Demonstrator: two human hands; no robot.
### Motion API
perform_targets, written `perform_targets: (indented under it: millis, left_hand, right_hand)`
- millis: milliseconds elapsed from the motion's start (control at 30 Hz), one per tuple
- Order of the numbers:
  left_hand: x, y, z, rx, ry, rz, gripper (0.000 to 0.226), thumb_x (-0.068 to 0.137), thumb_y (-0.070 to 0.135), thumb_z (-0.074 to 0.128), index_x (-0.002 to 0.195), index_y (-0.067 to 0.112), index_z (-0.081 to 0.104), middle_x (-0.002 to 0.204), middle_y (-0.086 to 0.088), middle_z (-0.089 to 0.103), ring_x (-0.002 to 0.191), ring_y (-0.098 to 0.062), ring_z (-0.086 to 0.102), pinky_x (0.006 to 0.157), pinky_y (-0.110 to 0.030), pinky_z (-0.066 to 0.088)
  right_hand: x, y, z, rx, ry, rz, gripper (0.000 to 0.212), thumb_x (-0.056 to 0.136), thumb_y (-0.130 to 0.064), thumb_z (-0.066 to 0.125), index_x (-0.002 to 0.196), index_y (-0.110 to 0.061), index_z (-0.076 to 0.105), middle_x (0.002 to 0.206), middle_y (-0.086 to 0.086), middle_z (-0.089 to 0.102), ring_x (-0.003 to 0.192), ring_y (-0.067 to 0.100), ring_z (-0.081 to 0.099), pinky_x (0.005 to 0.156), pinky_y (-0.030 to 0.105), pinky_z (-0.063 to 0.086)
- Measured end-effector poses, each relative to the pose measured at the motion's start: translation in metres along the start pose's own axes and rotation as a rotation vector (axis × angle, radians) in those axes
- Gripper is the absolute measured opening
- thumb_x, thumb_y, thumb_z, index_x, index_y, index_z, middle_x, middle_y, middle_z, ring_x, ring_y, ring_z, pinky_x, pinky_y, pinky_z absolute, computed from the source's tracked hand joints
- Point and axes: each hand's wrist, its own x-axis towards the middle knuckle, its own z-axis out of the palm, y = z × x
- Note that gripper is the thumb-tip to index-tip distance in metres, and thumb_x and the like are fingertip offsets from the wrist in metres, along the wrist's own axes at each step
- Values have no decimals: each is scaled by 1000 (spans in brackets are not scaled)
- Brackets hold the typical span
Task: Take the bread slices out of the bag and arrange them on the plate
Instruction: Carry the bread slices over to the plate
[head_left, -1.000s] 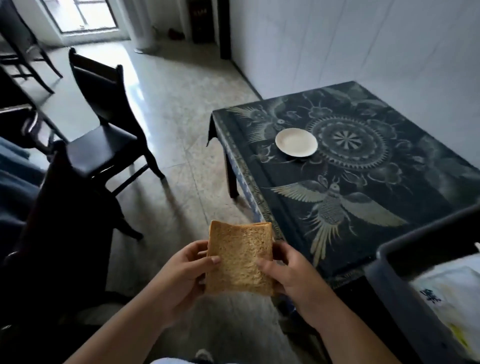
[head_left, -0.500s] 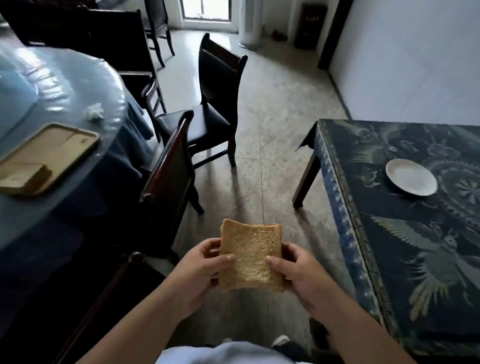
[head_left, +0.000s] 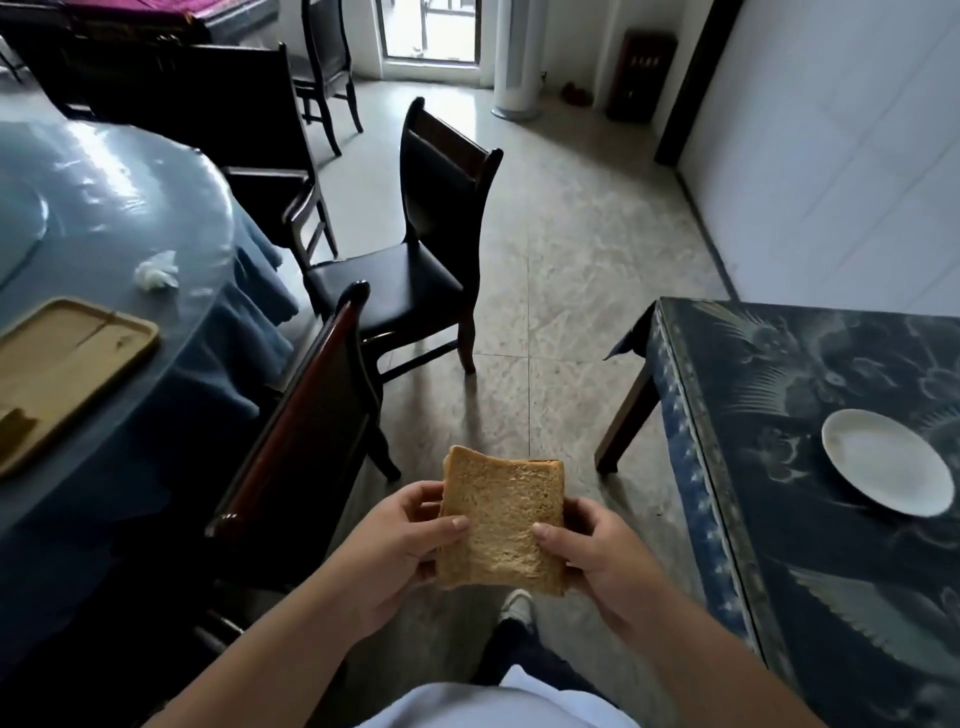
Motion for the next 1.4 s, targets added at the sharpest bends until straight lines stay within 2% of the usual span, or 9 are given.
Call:
perform_targets:
  millis: [233,433,600,733,867,967,1067,1233,1400]
  left_hand:
    - [107,72,34,-7,45,18,33,81,5,74,112,15,65,96,-3,78,92,-25,74,71,-40,61]
    - [169,118,46,-53,61,33,49,67,14,80,113,13,65,98,-5,78,93,-27,74,72,-42,60]
    - [225,153,45,-42,8,19,47,68,11,79,113,10,64,98,-8,77,91,-27,74,71,-43,59]
    - [280,188,42,20,-66,6,49,68,11,75,114,6,59,76,1,75,61,-11,69,55,-32,57]
    - [347,230,47,112,-194,-43,47,68,10,75,113,4,62,86,-6,74,67,-14,71,47,-26,54]
    - [398,264,68,250,-330,-75,44,69,11,74,112,6,65,90,-9,75,74,-19,73,51,-28,56]
    - [441,288,106,389,-499,-114,44,70,12,74,113,6,64,87,-7,76,75,-19,72,51,-29,55]
    - [478,282,183,648,-809,-201,25,83,5,70,107,12,68,87,-4,77,83,-24,74,61,-30,58]
    - [479,255,249,856,-1052,-311,28,87,3,66,112,15,67,94,-6,76,94,-30,72,69,-34,58]
  right_hand:
    - [109,-84,-40,-63,-42,5,31,85,-8,74,114,-13,62,105,8,75,89,23,75,65,32,60]
    - [173,-142,-57,-109,-86,8,27,86,-8,74,108,-16,62,110,11,74,99,30,72,90,53,57]
    - [225,-170,-67,-56,-48,18,29,85,-3,72,111,-11,61,110,15,73,99,32,72,89,52,57]
    - [267,-189,-71,2,-13,9,33,86,-5,72,115,-11,61,113,15,72,101,31,72,82,43,60]
    - [300,-212,-78,80,109,-30,36,86,-8,73,120,-5,60,115,18,72,105,33,70,93,47,57]
    - [313,-224,-89,158,272,-91,28,85,-11,75,111,-10,65,105,11,76,94,25,74,78,36,61]
    - [313,-228,-105,264,485,-132,25,84,-11,76,107,-14,66,99,6,78,90,23,75,73,35,61]
    - [284,-201,-118,483,835,-160,27,84,-15,76,109,-18,67,96,-1,79,88,20,76,70,34,59]
    - [245,-172,-115,715,1074,-184,33,83,-16,77,114,-16,67,104,4,78,95,23,74,83,41,59]
